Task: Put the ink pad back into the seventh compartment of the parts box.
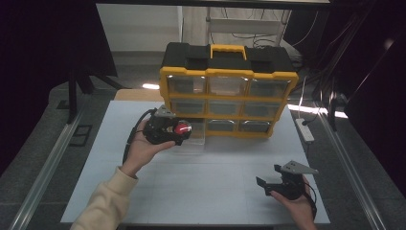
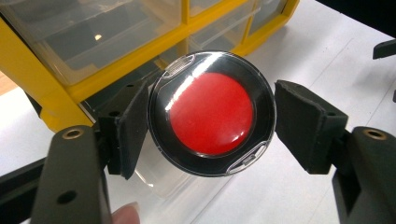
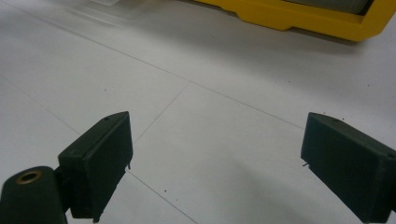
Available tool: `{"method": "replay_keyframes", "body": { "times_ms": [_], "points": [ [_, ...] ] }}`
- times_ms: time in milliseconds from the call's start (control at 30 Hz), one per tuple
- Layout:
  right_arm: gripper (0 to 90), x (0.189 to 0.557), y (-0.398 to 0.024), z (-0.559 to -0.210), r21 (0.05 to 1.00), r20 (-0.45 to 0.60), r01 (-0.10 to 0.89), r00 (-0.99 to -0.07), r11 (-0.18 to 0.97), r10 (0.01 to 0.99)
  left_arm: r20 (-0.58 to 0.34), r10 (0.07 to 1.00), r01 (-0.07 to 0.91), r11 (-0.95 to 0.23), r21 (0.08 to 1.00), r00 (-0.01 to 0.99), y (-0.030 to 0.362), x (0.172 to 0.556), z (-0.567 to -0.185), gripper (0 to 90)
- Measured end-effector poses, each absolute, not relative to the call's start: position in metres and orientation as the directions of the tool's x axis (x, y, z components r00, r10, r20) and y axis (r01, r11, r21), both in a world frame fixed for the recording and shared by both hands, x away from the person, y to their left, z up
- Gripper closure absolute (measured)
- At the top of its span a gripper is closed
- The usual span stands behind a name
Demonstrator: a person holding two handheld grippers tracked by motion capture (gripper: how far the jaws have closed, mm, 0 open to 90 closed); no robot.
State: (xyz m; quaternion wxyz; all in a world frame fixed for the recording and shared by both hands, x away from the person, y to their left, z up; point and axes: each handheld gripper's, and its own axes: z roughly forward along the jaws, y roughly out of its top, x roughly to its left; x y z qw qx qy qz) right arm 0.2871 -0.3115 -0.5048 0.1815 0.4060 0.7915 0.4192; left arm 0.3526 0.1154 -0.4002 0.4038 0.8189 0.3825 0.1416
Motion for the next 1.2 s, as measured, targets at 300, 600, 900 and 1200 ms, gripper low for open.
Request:
{"method": "replay_keyframes", "body": {
  "times_ms": [300,600,900,1200],
  "points": [
    [9.2,0.287,-0.311,-0.505,0.811,0.052,0.491,-0.605,0.32,0.795,-0.074,0.748,0.519,-0.382,0.765,0.659,0.114,0.36,-0.4,30.1],
    [9.2,0.287,-0.311,-0.505,0.81,0.053,0.491,-0.605,0.32,0.794,-0.073,0.757,0.527,-0.378,0.761,0.649,0.112,0.37,-0.399,30.1],
    [9.2,0.287,-0.311,-0.505,0.811,0.054,0.491,-0.604,0.318,0.795,-0.074,0.764,0.539,-0.379,0.752,0.641,0.111,0.38,-0.402,30.1],
    [9.2,0.287,-0.311,-0.505,0.809,0.053,0.493,-0.602,0.319,0.797,-0.081,0.768,0.548,-0.373,0.749,0.635,0.11,0.387,-0.403,30.1]
  ]
}}
